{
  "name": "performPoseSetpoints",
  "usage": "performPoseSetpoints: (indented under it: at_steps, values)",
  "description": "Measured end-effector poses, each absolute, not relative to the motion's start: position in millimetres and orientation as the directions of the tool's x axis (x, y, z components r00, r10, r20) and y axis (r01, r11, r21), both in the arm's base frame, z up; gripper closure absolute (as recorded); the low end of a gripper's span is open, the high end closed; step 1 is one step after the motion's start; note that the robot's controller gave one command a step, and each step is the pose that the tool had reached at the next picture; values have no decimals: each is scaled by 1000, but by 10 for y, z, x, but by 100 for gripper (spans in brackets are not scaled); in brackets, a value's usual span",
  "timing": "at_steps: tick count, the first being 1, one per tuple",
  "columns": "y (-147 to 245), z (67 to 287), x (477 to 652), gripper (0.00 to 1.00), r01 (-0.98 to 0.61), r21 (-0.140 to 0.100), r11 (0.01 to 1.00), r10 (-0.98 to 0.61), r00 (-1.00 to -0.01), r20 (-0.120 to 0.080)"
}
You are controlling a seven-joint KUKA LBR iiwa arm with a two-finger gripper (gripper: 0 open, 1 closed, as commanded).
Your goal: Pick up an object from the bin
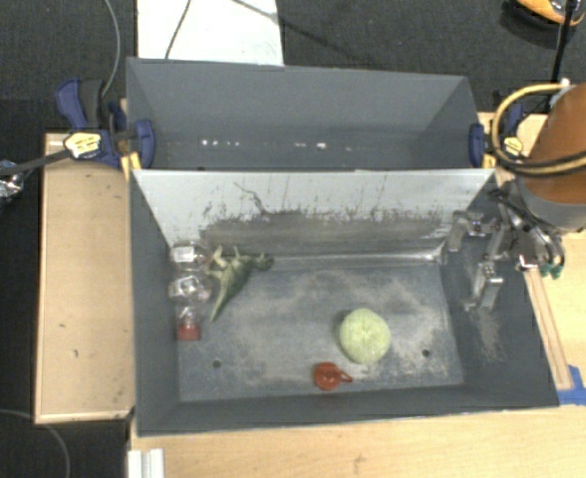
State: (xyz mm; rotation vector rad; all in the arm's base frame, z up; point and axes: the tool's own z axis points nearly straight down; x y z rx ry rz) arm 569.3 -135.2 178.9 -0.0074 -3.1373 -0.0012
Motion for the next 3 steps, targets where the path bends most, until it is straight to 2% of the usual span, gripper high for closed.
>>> performPoseSetpoints:
  at_steps: [1, 2, 3]
  values:
    - [-1344, 1840, 5709, 0, 1, -1, 1000, 1, -1000, -4]
    - [-907, 1316, 5679, 0, -88, -1, 996, -88, -996, -5]
    - [-508, 1079, 5362, 0, 3, 1, 1000, 3, -1000, -2]
